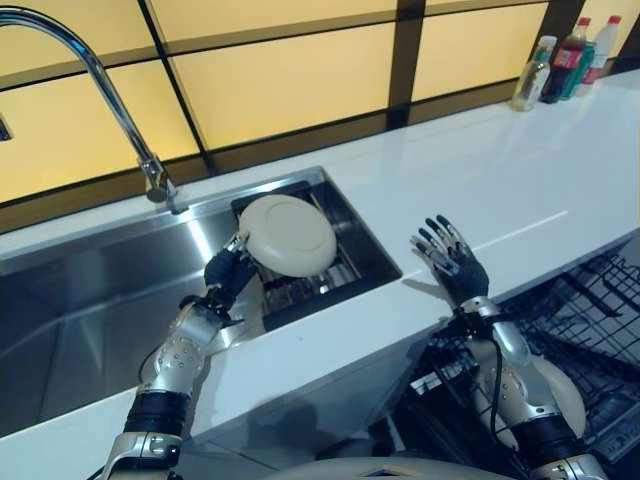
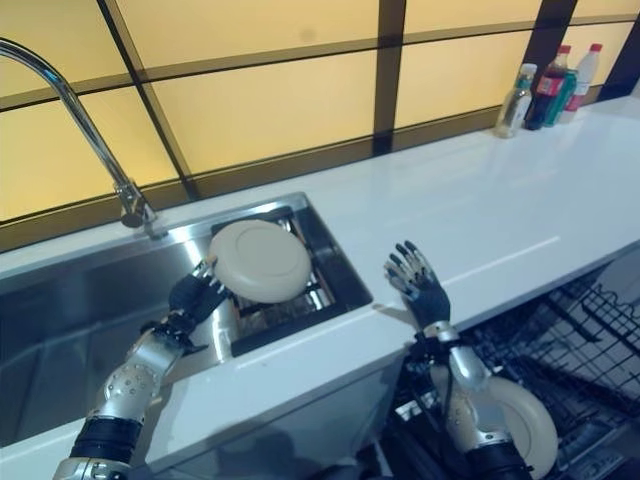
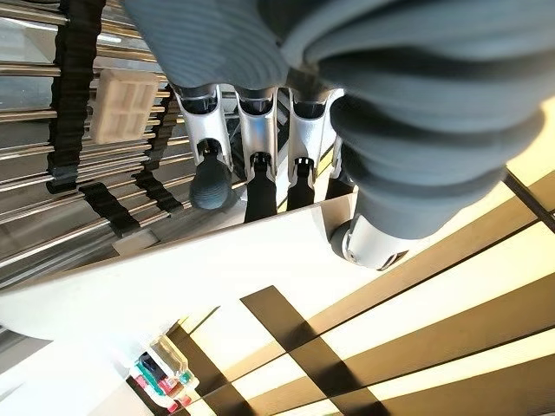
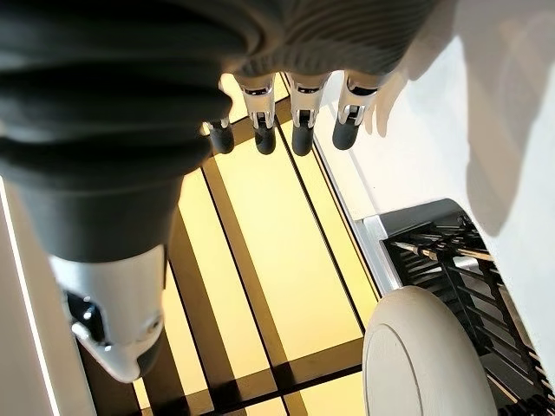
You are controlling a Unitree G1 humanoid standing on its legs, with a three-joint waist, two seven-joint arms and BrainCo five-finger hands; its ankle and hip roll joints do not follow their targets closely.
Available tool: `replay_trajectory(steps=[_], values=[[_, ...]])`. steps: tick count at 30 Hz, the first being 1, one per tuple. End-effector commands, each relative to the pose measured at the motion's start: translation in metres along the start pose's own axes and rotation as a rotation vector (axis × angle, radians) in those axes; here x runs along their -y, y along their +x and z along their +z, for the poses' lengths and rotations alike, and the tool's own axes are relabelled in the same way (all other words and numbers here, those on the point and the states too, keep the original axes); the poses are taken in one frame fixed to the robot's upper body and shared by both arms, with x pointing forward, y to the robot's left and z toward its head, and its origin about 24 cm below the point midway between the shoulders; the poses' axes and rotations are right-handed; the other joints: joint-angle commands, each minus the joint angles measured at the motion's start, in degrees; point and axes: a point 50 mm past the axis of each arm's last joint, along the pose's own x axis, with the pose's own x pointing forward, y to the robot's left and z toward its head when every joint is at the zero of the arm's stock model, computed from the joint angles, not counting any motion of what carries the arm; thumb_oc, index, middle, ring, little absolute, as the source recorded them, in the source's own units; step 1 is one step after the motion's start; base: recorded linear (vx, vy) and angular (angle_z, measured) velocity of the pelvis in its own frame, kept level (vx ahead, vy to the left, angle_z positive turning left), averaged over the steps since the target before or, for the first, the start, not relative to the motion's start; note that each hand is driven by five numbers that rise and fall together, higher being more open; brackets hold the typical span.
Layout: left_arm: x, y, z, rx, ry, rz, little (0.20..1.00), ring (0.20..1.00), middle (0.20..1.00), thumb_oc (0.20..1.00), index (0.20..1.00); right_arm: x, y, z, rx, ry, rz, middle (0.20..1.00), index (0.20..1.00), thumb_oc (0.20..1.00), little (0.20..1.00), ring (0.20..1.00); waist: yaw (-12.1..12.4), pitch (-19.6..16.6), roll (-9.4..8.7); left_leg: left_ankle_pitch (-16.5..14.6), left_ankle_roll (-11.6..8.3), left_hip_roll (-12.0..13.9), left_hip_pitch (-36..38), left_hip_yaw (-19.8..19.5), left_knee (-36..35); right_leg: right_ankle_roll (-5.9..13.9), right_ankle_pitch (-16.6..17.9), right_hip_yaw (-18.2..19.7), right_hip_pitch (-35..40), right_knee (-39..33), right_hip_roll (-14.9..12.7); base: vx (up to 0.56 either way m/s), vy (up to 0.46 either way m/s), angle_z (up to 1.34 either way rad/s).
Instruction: Pick up plates and place into dishwasher.
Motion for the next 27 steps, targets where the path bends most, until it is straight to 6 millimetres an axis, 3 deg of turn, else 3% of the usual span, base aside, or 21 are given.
replay_trajectory(steps=[1,7,17,21,27], values=[[0.013,-0.002,0.027,0.113,-0.044,-0.09,0.2,0.2,0.2,0.2,0.2,-0.011,0.01,0.018,0.113,0.004,0.039,1.0,1.0,1.0,1.0,1.0,-0.3,-2.6,-2.4,-4.3,4.4,-4.6,-7.8,-0.7,9.9,2.9,-2.9,-2.2,1.1,2.4,-2.6,0.0,-0.004,0.04],[0.032,0.0,0.033,0.127,-0.011,-0.192,0.2,0.2,0.2,0.2,0.2,-0.011,0.008,0.018,0.124,0.007,0.038,1.0,1.0,1.0,1.0,1.0,-0.5,-2.9,-2.36,-4.0,4.28,-4.6,-7.8,-0.7,9.5,2.95,-2.8,-2.1,1.0,2.1,-2.5,0.0,-0.002,0.01],[0.093,-0.011,0.036,0.178,0.059,-0.577,0.2,0.2,0.2,0.2,0.2,-0.008,0.002,0.022,0.169,0.026,-0.019,1.0,1.0,1.0,1.0,1.0,-1.5,-2.9,-2.25,-3.8,4.39,-4.2,-7.3,-0.1,8.5,2.96,-2.6,-1.3,0.6,2.2,-1.9,0.0,0.0,0.0],[0.113,-0.014,0.036,0.202,0.065,-0.706,0.2,0.2,0.2,0.2,0.2,-0.009,0.002,0.019,0.136,0.118,0.019,1.0,1.0,1.0,1.0,1.0,-2.1,-3.0,-2.27,-3.5,4.41,-4.0,-6.7,0.2,7.3,3.11,-2.3,-0.7,0.5,2.1,-1.7,-0.03,-0.003,-0.03],[0.132,-0.014,0.026,0.177,0.028,-0.824,0.2,0.2,0.2,0.2,0.2,-0.03,0.004,0.005,0.006,0.298,0.174,1.0,1.0,1.0,1.0,1.0,-2.8,-3.5,-2.62,-3.1,4.27,-3.8,-6.2,0.8,6.3,3.46,-1.8,-0.1,0.1,2.0,-1.5,-0.03,-0.005,-0.07]])
